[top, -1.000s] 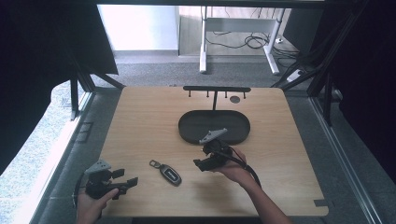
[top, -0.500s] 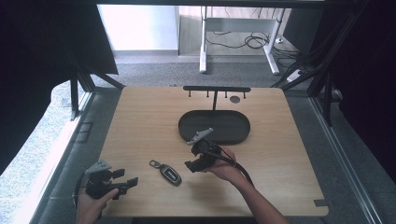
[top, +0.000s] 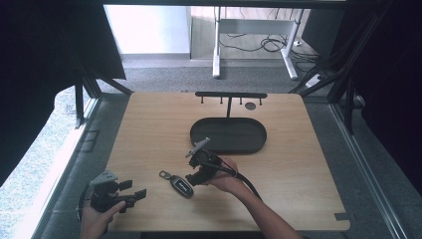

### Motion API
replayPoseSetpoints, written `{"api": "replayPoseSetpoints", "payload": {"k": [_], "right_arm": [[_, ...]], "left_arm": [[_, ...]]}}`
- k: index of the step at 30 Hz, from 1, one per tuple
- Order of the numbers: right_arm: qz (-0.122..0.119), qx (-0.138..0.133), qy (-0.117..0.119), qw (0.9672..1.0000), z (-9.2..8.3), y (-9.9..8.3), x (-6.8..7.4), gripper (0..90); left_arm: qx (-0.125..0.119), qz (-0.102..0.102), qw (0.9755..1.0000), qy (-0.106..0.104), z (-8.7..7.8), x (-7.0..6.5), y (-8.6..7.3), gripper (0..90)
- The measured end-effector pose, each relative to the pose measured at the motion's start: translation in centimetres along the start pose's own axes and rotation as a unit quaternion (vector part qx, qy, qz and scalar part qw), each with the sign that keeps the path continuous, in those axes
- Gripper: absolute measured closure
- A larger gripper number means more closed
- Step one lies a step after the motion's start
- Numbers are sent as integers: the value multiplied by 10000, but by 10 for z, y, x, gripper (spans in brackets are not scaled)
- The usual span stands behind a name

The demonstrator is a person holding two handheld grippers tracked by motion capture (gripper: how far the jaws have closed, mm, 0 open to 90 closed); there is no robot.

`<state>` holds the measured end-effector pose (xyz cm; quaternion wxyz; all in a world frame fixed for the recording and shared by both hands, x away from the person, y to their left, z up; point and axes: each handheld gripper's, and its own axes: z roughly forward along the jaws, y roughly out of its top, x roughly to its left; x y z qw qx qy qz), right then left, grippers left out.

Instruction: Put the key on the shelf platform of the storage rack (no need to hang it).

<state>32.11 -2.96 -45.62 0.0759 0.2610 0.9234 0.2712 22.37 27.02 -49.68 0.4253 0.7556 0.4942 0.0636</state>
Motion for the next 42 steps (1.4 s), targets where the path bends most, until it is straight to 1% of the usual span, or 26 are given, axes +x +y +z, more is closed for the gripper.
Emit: {"api": "replayPoseSetpoints", "payload": {"k": [5,8,13,18,20,22,23,27,28,30,33,34,36,42], "right_arm": [[-113,51,5,9999,12,5,10,331],[-193,122,22,9997,19,7,14,333],[-201,281,99,9994,28,11,20,333],[-200,388,118,9990,39,11,23,333],[-223,427,116,9988,43,11,25,333],[-311,481,92,9983,48,12,27,333],[-315,518,96,9981,52,12,29,333],[-250,572,141,9980,58,12,29,335],[-269,611,173,9976,61,13,29,338],[-293,608,175,9976,63,13,30,340],[-326,672,173,9971,66,14,31,351],[-305,718,186,9968,69,14,32,360],[-308,721,181,9968,70,14,32,365],[-265,779,217,9964,75,15,32,422]], "left_arm": [[-16,-21,10000,1,0,0,0,245],[-16,10,10000,-25,-1,-1,0,245],[-37,-5,10000,-89,-1,-2,1,245],[-48,-27,9999,-83,-2,-2,1,245],[-44,-8,10000,-83,-2,-2,1,245],[-18,0,10000,-91,-1,-2,0,245],[-13,5,10000,-78,-1,-1,0,245],[-28,-20,10000,-66,-1,0,0,245],[-27,-20,10000,-65,-2,0,0,245],[-22,-34,10000,-64,-1,1,0,245],[-25,-39,10000,-60,-2,1,0,245],[-29,-43,10000,-64,-2,1,0,245],[-32,-55,10000,-63,-2,2,0,245],[-36,-56,10000,-71,-2,2,0,245]]}}
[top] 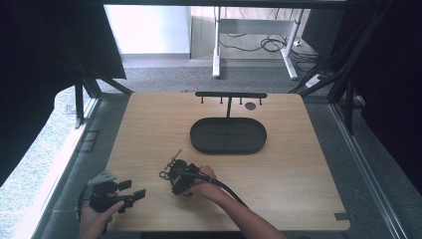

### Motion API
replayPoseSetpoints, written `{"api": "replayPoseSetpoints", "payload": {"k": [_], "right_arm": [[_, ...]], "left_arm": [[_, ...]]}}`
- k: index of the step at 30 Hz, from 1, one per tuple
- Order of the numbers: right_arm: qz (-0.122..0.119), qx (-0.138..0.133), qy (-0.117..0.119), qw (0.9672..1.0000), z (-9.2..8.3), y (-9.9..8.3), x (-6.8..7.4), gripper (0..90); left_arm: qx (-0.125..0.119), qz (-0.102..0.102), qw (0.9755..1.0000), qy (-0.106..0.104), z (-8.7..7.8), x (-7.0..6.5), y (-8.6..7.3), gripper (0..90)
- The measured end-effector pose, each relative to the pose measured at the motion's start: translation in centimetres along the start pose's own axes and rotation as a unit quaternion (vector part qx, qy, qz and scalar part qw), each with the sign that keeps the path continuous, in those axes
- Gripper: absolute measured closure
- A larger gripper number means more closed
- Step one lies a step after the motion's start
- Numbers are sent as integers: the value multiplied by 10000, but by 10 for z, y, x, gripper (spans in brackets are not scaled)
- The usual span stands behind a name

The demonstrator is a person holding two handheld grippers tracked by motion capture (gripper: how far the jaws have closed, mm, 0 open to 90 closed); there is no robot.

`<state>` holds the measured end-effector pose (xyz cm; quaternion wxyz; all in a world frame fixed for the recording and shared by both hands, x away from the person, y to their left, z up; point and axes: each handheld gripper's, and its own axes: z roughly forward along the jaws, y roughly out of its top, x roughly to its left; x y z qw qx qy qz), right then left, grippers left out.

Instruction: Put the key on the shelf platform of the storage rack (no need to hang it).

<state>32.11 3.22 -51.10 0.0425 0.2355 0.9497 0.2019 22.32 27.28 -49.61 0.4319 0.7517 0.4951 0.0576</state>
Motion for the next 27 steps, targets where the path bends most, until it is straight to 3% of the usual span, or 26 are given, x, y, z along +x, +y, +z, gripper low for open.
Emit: {"api": "replayPoseSetpoints", "payload": {"k": [13,24,27], "right_arm": [[-20,73,-2,10000,1,1,0,489],[25,-82,374,9993,-6,1,-6,492],[-101,-224,405,9989,-14,2,-6,493]], "left_arm": [[-1,2,10000,31,0,-1,0,245],[-43,-18,10000,78,-2,2,0,247],[-38,-29,9999,98,-3,4,-1,247]]}}
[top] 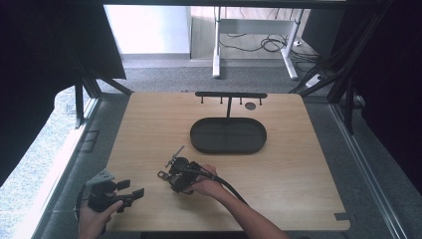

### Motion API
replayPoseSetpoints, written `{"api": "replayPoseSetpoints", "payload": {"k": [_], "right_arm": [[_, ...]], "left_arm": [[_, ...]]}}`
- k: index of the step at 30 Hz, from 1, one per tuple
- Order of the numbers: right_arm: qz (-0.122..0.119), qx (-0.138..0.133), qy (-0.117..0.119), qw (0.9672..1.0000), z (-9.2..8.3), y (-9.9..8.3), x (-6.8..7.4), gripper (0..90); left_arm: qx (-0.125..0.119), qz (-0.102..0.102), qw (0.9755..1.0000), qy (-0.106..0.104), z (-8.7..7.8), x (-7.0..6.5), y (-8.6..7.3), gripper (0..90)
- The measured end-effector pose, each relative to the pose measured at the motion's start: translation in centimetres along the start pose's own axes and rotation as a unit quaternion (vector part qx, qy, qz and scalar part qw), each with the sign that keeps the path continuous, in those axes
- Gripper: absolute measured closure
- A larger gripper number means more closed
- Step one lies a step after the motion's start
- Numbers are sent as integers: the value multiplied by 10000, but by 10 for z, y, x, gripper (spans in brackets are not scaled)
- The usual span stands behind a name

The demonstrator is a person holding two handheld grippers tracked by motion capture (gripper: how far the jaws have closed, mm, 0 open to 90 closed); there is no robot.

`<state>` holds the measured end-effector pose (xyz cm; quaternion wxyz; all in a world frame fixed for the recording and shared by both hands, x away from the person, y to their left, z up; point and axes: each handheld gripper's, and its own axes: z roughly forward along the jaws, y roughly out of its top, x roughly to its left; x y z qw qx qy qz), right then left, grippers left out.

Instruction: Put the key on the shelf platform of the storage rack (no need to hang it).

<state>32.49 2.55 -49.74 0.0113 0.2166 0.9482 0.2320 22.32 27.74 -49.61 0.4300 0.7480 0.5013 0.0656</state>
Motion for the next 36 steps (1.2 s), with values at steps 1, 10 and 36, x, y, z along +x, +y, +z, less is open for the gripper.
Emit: {"api": "replayPoseSetpoints", "payload": {"k": [1,10,36], "right_arm": [[51,-34,8,10000,-4,1,1,493],[123,-476,-56,9988,-43,3,-6,494],[476,-767,-435,9950,-85,-10,-36,494]], "left_arm": [[-8,7,10000,1,-1,1,0,247],[-34,-1,10000,36,-2,1,1,247],[7,26,10000,-2,1,-2,0,247]]}}
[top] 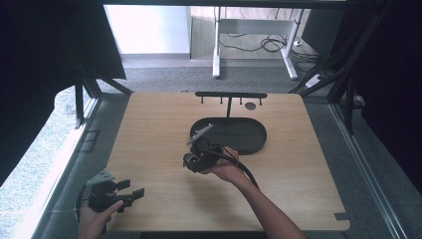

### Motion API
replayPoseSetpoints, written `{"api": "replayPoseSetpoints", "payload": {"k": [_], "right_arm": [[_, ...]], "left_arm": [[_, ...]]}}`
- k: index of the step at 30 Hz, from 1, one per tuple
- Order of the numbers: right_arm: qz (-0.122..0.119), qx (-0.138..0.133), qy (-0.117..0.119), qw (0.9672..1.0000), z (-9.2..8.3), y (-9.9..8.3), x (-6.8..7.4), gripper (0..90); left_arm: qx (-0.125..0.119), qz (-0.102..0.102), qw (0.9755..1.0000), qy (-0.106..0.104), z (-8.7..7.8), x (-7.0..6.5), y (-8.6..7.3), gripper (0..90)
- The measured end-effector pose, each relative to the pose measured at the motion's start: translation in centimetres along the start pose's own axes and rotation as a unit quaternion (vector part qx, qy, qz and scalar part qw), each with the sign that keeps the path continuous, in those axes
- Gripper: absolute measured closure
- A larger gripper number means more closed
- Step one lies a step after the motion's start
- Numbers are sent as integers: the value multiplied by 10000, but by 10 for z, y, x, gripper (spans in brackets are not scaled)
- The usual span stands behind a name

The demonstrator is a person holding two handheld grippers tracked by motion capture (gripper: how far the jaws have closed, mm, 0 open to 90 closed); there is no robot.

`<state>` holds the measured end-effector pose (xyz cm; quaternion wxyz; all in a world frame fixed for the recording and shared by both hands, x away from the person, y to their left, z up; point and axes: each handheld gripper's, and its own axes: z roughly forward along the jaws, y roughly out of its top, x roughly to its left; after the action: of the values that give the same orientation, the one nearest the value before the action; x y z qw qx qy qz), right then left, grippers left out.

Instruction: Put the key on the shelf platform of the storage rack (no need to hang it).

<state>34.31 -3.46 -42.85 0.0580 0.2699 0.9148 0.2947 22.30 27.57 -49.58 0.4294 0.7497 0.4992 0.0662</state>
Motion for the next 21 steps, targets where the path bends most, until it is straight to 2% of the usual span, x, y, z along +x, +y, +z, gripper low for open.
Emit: {"api": "replayPoseSetpoints", "payload": {"k": [21], "right_arm": [[330,-200,-367,9986,-17,-4,-35,495]], "left_arm": [[22,-6,10000,16,1,1,0,247]]}}
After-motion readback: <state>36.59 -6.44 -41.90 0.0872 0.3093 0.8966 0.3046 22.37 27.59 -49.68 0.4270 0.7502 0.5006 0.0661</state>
